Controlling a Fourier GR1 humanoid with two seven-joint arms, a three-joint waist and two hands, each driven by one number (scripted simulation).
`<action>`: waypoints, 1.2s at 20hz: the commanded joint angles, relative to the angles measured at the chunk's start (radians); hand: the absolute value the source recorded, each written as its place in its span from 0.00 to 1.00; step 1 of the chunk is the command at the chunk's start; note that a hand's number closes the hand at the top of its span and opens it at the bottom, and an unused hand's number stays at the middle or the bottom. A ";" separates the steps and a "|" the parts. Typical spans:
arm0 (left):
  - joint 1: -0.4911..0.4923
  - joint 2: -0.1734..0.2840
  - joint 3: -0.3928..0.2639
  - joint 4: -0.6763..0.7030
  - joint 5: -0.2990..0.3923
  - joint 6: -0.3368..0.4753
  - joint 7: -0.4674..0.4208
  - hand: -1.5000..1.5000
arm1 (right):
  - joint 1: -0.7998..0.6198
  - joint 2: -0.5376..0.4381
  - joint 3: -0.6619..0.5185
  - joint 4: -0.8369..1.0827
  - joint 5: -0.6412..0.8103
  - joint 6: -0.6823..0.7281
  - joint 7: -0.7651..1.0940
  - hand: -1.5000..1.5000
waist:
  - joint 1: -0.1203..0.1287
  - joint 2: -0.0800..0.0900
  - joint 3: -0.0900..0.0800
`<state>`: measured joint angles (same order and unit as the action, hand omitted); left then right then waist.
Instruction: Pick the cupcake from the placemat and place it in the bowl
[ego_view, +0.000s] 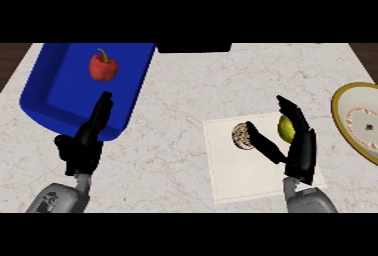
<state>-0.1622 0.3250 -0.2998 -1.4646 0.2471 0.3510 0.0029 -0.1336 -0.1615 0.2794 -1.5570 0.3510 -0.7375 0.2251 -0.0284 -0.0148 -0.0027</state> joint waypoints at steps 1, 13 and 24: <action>0.018 0.009 -0.015 -0.038 0.008 -0.049 -0.023 0.50 | 0.041 0.153 0.069 -0.028 0.187 -0.274 -0.085 0.00 | 0.022 0.008 0.002; -0.066 -0.037 0.008 0.006 -0.014 -0.040 0.023 0.50 | 0.034 0.161 0.099 -0.246 0.821 0.035 0.662 0.00 | 0.015 0.012 0.000; 0.002 -0.048 0.010 0.009 -0.040 -0.071 -0.053 0.50 | -0.092 0.161 0.059 -0.338 0.692 0.431 1.020 0.00 | 0.027 0.014 0.002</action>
<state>-0.1995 0.2916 -0.2867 -1.4713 0.2150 0.2993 0.0111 -0.2058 -0.0011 0.3619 -1.8584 1.0817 -0.4322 1.0880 -0.0012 -0.0019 -0.0015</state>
